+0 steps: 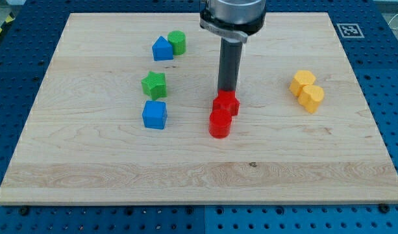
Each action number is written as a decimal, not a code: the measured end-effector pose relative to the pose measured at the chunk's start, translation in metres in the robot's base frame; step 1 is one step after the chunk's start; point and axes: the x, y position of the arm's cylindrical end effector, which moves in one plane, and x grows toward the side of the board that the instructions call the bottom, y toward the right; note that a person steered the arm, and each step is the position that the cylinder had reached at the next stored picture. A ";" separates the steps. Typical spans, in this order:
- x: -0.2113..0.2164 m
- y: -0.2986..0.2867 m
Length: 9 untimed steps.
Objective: Push the green star slightly up and left a bit
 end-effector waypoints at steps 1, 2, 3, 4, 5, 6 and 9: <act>0.012 -0.007; -0.002 -0.024; -0.013 -0.046; -0.013 -0.063; -0.006 -0.069; 0.004 -0.074; 0.007 -0.123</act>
